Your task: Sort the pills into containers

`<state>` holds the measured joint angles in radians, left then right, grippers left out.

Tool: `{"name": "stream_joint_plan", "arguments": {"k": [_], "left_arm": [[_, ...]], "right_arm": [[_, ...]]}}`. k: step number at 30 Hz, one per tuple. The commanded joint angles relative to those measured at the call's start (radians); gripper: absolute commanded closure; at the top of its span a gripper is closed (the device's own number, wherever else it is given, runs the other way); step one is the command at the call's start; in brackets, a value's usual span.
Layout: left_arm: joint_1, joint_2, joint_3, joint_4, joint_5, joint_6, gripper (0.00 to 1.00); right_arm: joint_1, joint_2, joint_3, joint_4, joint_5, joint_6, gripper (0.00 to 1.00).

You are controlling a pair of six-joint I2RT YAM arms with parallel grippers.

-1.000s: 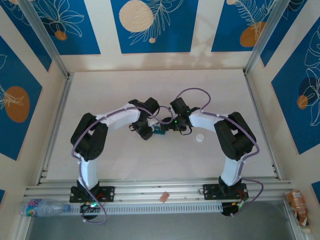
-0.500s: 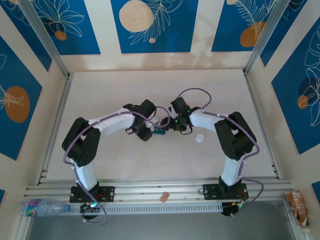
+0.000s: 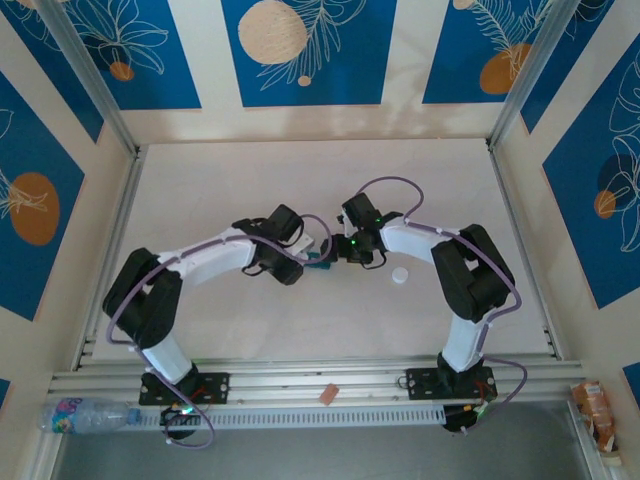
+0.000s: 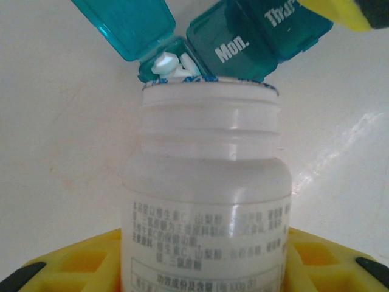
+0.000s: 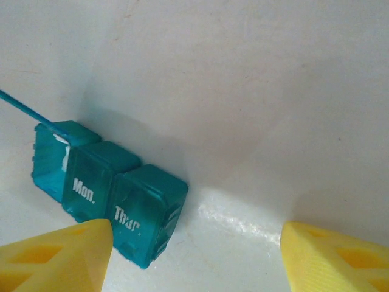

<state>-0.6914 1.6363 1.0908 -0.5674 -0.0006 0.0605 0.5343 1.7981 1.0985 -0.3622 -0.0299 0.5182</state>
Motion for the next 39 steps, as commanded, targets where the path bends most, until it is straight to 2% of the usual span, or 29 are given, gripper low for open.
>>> {"name": "stream_joint_plan", "arguments": {"k": [1, 9, 17, 21, 25, 28, 32, 39], "left_arm": [[0.006, -0.076, -0.045, 0.099, 0.037, -0.031, 1.0], [0.009, -0.24, -0.183, 0.302, 0.102, -0.039, 1.0], [0.012, -0.393, -0.301, 0.549, 0.16, -0.076, 1.0], [0.014, -0.484, -0.389, 0.737, 0.184, -0.066, 1.0], [0.014, -0.552, -0.492, 1.008, 0.192, -0.049, 1.0], [0.015, -0.575, -0.525, 1.145, 0.223, -0.018, 1.0], [0.015, -0.583, -0.513, 1.228, 0.253, 0.021, 1.0], [0.015, -0.5, -0.535, 1.525, 0.367, 0.09, 1.0]], "right_arm": [[-0.014, -0.055, 0.031, -0.045, -0.023, 0.021, 0.27], [-0.041, -0.128, 0.029, -0.097, -0.009, 0.038, 0.27], [-0.079, -0.235, 0.039, -0.224, 0.031, 0.03, 0.27], [-0.108, -0.287, 0.038, -0.29, 0.048, 0.027, 0.26], [-0.151, -0.329, 0.032, -0.351, 0.053, 0.019, 0.26], [-0.182, -0.346, 0.025, -0.383, 0.056, 0.005, 0.26], [-0.228, -0.367, 0.009, -0.416, 0.055, -0.008, 0.26], [-0.316, -0.347, 0.009, -0.473, 0.041, -0.041, 0.26]]}}
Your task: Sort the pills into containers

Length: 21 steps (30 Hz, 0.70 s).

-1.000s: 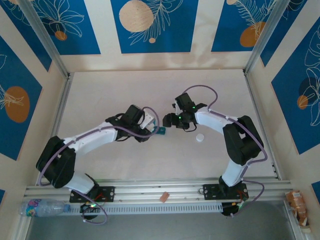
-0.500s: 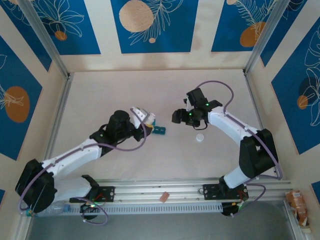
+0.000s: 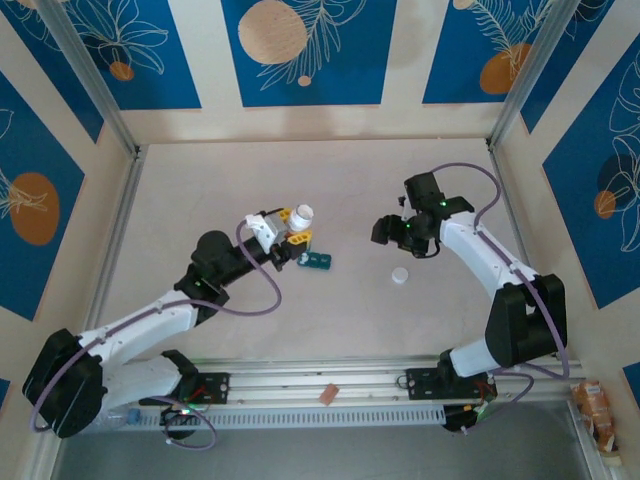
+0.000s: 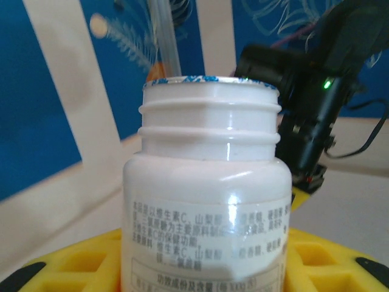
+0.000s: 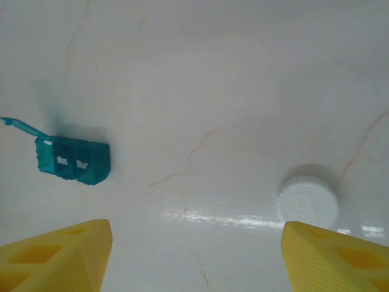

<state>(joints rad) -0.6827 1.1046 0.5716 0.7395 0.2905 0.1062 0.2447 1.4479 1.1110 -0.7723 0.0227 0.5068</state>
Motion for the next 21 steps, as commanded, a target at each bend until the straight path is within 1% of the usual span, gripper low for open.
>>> {"name": "stream_joint_plan", "arguments": {"k": [1, 7, 11, 17, 21], "left_arm": [[0.006, 0.05, -0.015, 0.251, 0.082, 0.041, 1.0], [0.008, 0.127, -0.013, 0.345, 0.092, 0.013, 1.0], [0.016, 0.156, -0.022, 0.377, 0.083, -0.03, 1.0], [0.03, 0.182, -0.067, 0.451, 0.075, -0.085, 1.0], [0.036, 0.174, -0.099, 0.467, 0.071, -0.106, 1.0]], "right_arm": [[-0.039, 0.013, -0.002, -0.071, -0.012, -0.037, 0.26], [-0.083, 0.086, 0.001, -0.099, -0.009, -0.073, 0.26], [-0.078, 0.142, -0.005, -0.087, -0.021, -0.066, 0.26], [-0.038, 0.214, -0.008, -0.078, 0.061, -0.063, 0.27], [-0.018, 0.258, -0.008, -0.074, 0.109, -0.067, 0.27]]}}
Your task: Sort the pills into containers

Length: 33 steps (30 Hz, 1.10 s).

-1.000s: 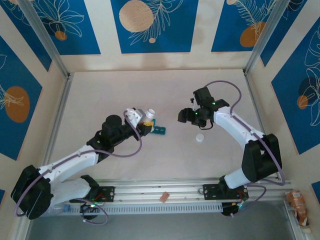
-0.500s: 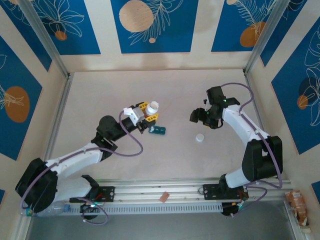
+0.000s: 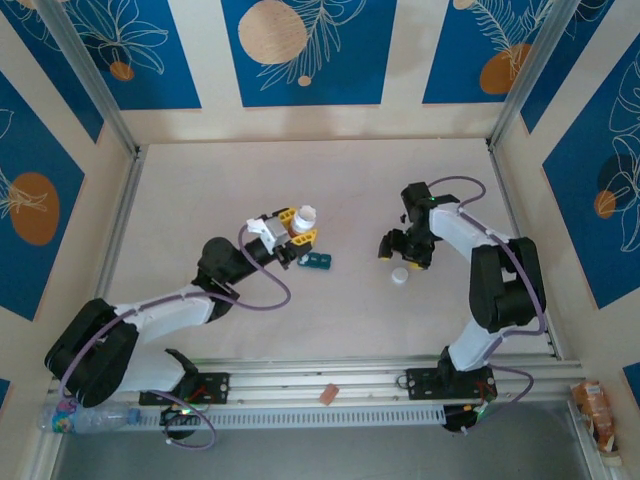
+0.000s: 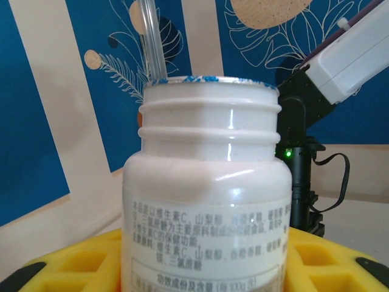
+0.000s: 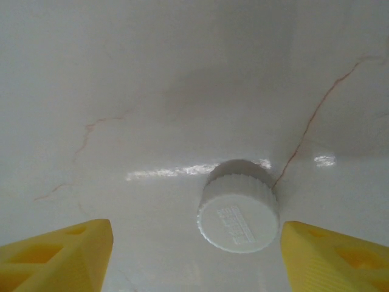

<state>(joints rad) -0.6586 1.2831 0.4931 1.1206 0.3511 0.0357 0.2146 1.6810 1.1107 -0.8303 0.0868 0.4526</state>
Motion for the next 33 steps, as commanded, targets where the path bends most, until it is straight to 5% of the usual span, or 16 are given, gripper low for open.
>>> {"name": "stream_joint_plan", "arguments": {"k": [1, 10, 23, 33], "left_arm": [[0.014, -0.01, -0.025, 0.08, 0.013, -0.036, 1.0], [0.019, -0.018, -0.051, 0.048, 0.022, -0.036, 1.0], [0.02, 0.077, -0.076, 0.17, 0.018, -0.088, 1.0], [0.024, 0.186, -0.089, 0.285, 0.001, -0.125, 1.0]], "right_arm": [[0.019, 0.032, -0.01, -0.014, 0.059, -0.012, 0.27], [0.044, 0.074, -0.054, 0.022, 0.101, -0.01, 0.28], [0.048, 0.093, -0.051, 0.024, 0.092, -0.015, 0.41], [0.06, 0.073, -0.04, 0.02, 0.055, -0.019, 0.65]]}}
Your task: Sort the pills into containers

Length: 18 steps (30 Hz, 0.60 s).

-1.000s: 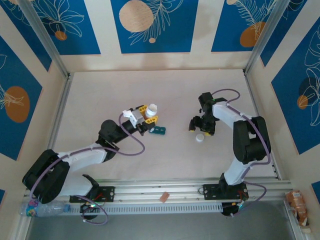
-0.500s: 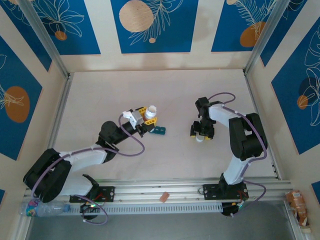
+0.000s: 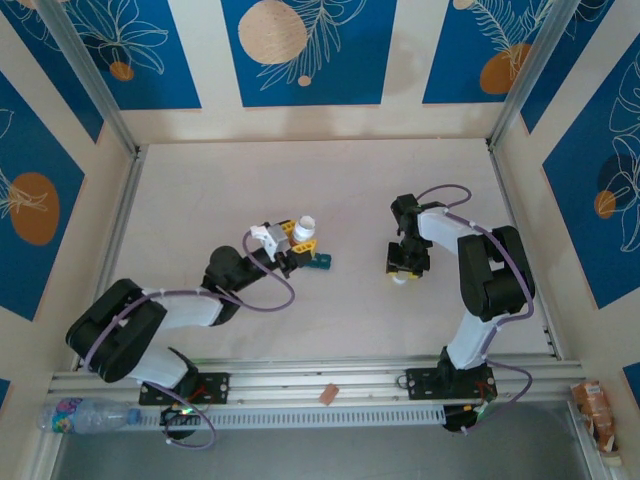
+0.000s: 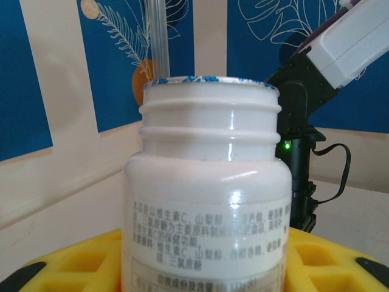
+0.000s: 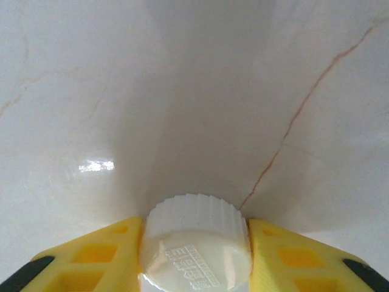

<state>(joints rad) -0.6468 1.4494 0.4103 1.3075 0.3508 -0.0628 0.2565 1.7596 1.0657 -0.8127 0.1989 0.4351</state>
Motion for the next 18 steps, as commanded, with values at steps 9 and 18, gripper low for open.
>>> {"name": "stream_joint_plan", "arguments": {"k": [9, 18], "left_arm": [[0.022, 0.085, 0.002, 0.099, 0.017, -0.007, 1.0], [0.035, 0.147, 0.022, 0.099, 0.032, 0.002, 1.0]], "right_arm": [[0.088, -0.083, 0.184, -0.097, -0.085, 0.004, 0.65], [0.152, -0.091, 0.452, -0.209, -0.138, -0.024, 0.65]]}}
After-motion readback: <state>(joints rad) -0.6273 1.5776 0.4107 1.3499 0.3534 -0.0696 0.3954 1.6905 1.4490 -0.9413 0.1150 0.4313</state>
